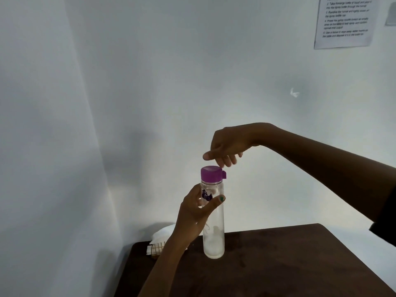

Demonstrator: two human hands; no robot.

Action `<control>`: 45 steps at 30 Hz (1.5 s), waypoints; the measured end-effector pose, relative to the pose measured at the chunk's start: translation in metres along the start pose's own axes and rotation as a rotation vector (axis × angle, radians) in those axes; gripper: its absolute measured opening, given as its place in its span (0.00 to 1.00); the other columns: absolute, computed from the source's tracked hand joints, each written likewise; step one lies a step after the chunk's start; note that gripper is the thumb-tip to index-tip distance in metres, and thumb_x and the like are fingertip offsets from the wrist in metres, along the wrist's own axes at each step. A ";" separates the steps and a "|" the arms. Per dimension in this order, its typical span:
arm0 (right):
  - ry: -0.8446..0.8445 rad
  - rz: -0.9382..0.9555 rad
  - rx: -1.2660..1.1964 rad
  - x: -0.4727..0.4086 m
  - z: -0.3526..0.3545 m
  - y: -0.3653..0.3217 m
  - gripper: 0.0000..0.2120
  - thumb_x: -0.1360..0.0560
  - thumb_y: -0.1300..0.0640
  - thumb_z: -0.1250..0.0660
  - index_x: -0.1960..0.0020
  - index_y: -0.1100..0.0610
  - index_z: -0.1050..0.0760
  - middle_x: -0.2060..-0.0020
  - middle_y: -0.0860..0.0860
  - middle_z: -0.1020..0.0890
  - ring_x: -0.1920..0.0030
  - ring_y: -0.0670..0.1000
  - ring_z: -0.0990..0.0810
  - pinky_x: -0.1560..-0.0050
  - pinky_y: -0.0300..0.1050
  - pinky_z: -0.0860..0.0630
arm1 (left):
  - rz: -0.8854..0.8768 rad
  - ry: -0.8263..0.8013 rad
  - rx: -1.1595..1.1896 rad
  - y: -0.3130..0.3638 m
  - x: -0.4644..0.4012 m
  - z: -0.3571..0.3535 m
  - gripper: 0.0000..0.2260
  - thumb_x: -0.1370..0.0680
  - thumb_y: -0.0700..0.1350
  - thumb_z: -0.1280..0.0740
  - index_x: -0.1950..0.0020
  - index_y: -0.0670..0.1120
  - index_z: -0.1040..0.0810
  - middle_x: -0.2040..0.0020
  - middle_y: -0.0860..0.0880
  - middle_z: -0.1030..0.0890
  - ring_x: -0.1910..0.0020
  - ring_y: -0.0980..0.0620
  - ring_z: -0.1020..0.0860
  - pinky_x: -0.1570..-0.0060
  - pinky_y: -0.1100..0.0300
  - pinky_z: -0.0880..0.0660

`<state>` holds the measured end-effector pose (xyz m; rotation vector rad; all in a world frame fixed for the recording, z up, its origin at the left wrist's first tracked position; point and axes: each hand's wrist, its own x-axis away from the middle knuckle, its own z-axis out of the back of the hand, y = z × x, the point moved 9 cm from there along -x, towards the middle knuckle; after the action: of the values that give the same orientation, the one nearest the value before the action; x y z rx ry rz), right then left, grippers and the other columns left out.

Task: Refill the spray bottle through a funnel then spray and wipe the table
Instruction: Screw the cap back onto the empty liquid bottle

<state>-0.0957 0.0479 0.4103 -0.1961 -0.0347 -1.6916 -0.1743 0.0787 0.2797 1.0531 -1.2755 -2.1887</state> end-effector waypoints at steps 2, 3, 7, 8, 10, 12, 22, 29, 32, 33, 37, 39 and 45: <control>0.037 0.142 -0.143 0.003 0.004 -0.010 0.07 0.24 0.54 0.35 0.50 0.54 0.21 0.52 0.50 0.18 0.55 0.47 0.19 0.61 0.39 0.24 | 0.001 -0.009 0.002 0.000 0.000 -0.001 0.22 0.33 0.61 0.33 0.41 0.55 0.26 0.47 0.59 0.20 0.48 0.60 0.21 0.52 0.70 0.28; -0.011 0.189 -0.204 0.006 0.000 -0.015 0.09 0.25 0.57 0.33 0.46 0.52 0.22 0.48 0.49 0.20 0.54 0.45 0.20 0.59 0.38 0.23 | 0.005 -0.011 0.004 0.000 0.001 -0.002 0.22 0.33 0.61 0.33 0.41 0.56 0.27 0.47 0.59 0.20 0.48 0.60 0.21 0.52 0.70 0.28; -0.119 0.152 -0.126 0.006 -0.015 -0.014 0.12 0.25 0.56 0.33 0.42 0.53 0.23 0.48 0.52 0.19 0.57 0.48 0.18 0.59 0.40 0.22 | 0.011 -0.016 -0.007 -0.003 0.001 -0.004 0.21 0.34 0.61 0.32 0.43 0.58 0.27 0.47 0.59 0.20 0.48 0.59 0.21 0.53 0.72 0.28; -0.113 0.090 -0.056 0.004 -0.016 -0.009 0.12 0.24 0.51 0.36 0.45 0.56 0.22 0.52 0.54 0.18 0.60 0.50 0.18 0.62 0.41 0.22 | 0.014 -0.014 -0.006 -0.004 0.001 -0.005 0.23 0.34 0.62 0.32 0.42 0.57 0.27 0.46 0.58 0.20 0.47 0.58 0.21 0.52 0.71 0.28; -0.088 -0.053 0.115 0.002 -0.015 0.003 0.24 0.23 0.41 0.42 0.55 0.60 0.20 0.61 0.55 0.17 0.64 0.51 0.19 0.63 0.41 0.24 | 0.023 -0.004 -0.006 -0.006 0.001 -0.005 0.27 0.34 0.62 0.32 0.38 0.54 0.27 0.44 0.57 0.20 0.46 0.56 0.22 0.51 0.69 0.27; -0.020 -0.092 0.163 0.001 -0.009 0.008 0.29 0.24 0.38 0.45 0.61 0.61 0.20 0.63 0.54 0.17 0.65 0.50 0.19 0.60 0.42 0.24 | 0.025 -0.002 -0.006 -0.007 0.002 -0.004 0.26 0.34 0.62 0.33 0.39 0.55 0.28 0.45 0.58 0.21 0.46 0.57 0.22 0.50 0.69 0.27; -0.122 0.109 -0.069 -0.001 -0.027 -0.005 0.17 0.27 0.53 0.31 0.39 0.52 0.25 0.50 0.53 0.18 0.60 0.51 0.18 0.62 0.41 0.21 | 0.014 -0.007 -0.015 -0.009 0.001 -0.007 0.23 0.32 0.60 0.32 0.39 0.54 0.28 0.46 0.59 0.21 0.47 0.57 0.22 0.57 0.77 0.28; -0.065 0.004 0.006 -0.008 -0.029 0.005 0.22 0.27 0.41 0.35 0.40 0.53 0.26 0.53 0.51 0.20 0.57 0.51 0.19 0.59 0.44 0.21 | 0.025 -0.008 -0.040 -0.018 -0.001 -0.010 0.19 0.29 0.56 0.30 0.41 0.53 0.27 0.48 0.59 0.21 0.50 0.59 0.22 0.57 0.78 0.28; -0.121 0.087 -0.153 -0.010 -0.042 0.002 0.22 0.30 0.50 0.28 0.39 0.54 0.27 0.50 0.56 0.18 0.58 0.51 0.18 0.60 0.41 0.20 | 0.018 0.003 -0.047 -0.023 -0.003 -0.010 0.21 0.30 0.58 0.30 0.41 0.51 0.26 0.49 0.58 0.20 0.51 0.58 0.21 0.56 0.77 0.28; -0.105 0.093 -0.158 -0.013 -0.045 0.002 0.21 0.30 0.51 0.28 0.40 0.55 0.27 0.51 0.57 0.18 0.61 0.50 0.19 0.61 0.39 0.20 | 0.018 0.010 -0.044 -0.027 -0.003 -0.011 0.24 0.32 0.60 0.31 0.41 0.51 0.26 0.48 0.57 0.20 0.50 0.56 0.21 0.57 0.76 0.27; -0.077 0.086 -0.126 -0.028 -0.061 0.011 0.20 0.29 0.51 0.29 0.39 0.55 0.28 0.50 0.56 0.18 0.66 0.46 0.21 0.63 0.37 0.23 | 0.041 0.023 -0.040 -0.050 -0.003 -0.020 0.26 0.33 0.61 0.32 0.40 0.49 0.26 0.46 0.53 0.19 0.50 0.52 0.20 0.54 0.70 0.25; -0.056 0.115 -0.152 -0.039 -0.074 0.018 0.20 0.28 0.51 0.30 0.38 0.52 0.28 0.48 0.53 0.21 0.62 0.47 0.20 0.59 0.40 0.22 | 0.078 0.046 -0.003 -0.068 -0.006 -0.023 0.26 0.33 0.60 0.32 0.40 0.49 0.27 0.46 0.51 0.19 0.49 0.51 0.20 0.51 0.63 0.22; 0.002 0.127 -0.295 -0.083 -0.129 0.058 0.21 0.31 0.53 0.27 0.42 0.49 0.29 0.48 0.50 0.22 0.57 0.44 0.25 0.56 0.39 0.26 | 0.270 -0.056 0.073 -0.140 -0.017 -0.057 0.25 0.28 0.55 0.30 0.35 0.50 0.32 0.40 0.51 0.23 0.39 0.51 0.25 0.42 0.58 0.25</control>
<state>-0.0432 0.1036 0.2654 -0.4091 0.2253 -1.5642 -0.1150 0.1281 0.1489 0.7968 -1.4403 -1.9930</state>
